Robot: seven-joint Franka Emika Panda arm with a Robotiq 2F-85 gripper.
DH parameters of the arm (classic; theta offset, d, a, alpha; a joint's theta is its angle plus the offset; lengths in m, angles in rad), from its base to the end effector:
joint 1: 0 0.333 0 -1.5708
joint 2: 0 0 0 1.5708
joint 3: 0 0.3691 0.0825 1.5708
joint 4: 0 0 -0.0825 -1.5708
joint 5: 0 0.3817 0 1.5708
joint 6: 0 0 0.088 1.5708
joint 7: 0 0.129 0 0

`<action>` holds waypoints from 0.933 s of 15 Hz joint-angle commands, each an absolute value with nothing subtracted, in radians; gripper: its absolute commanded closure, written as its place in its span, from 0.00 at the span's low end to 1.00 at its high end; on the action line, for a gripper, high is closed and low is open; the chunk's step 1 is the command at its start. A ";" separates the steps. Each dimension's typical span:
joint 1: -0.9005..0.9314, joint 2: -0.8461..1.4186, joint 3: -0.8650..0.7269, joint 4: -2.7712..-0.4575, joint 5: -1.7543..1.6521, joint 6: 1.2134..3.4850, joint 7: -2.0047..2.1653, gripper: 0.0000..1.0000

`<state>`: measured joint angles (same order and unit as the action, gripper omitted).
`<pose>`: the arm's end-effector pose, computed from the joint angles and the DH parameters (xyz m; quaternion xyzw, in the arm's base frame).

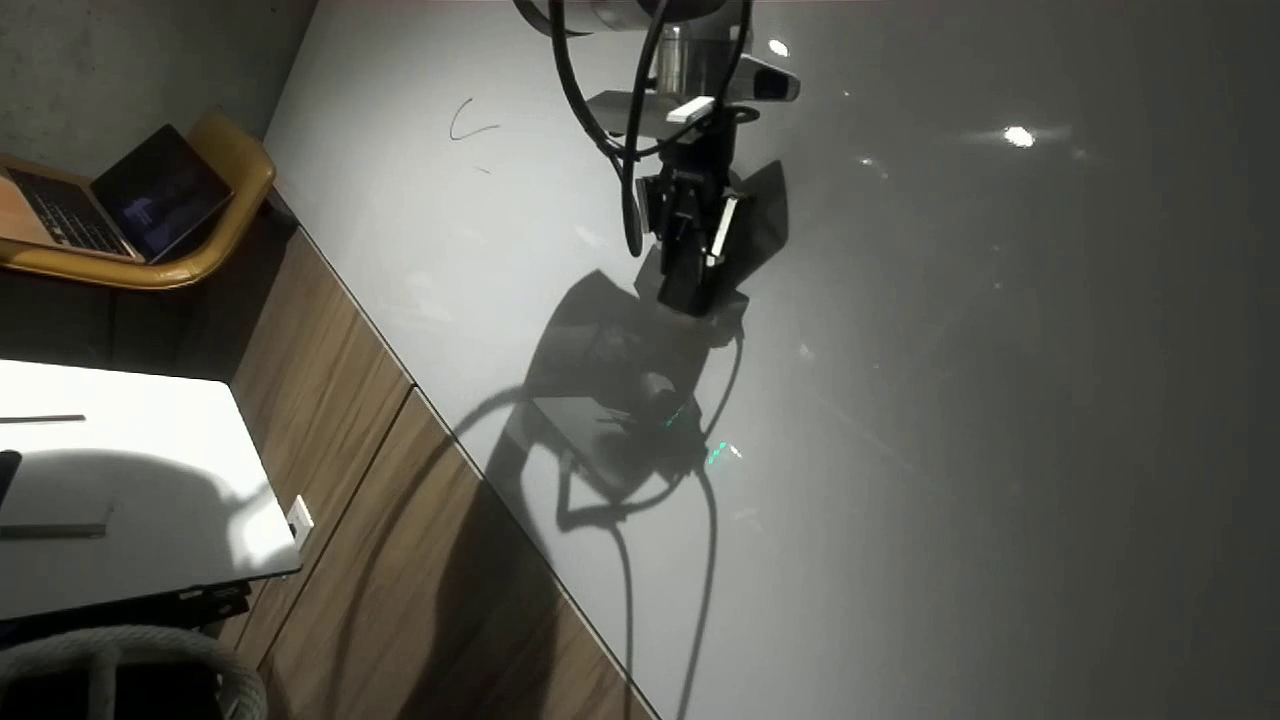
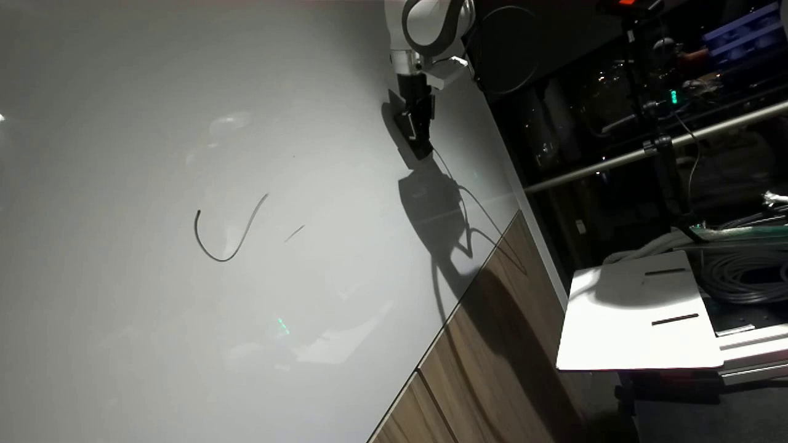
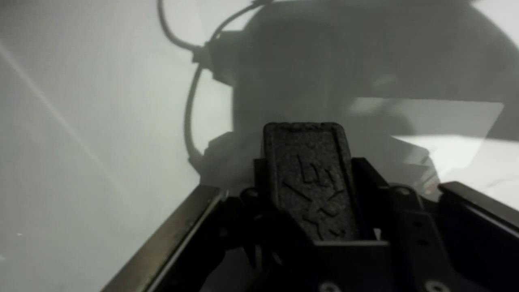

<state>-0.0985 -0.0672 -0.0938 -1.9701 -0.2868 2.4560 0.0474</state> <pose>0.5763 -0.1177 0.5971 0.9554 -0.0335 0.2614 0.1335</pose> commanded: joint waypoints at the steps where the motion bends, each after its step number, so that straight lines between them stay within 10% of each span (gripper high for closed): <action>1: -0.112 -0.098 -0.105 -2.000 -0.263 2.504 0.029 0.71; 14: 0.120 -0.063 0.153 -2.188 -0.222 2.575 0.255 0.71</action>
<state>0.0852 -0.0772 0.1118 -2.2080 -0.2429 2.5847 0.2280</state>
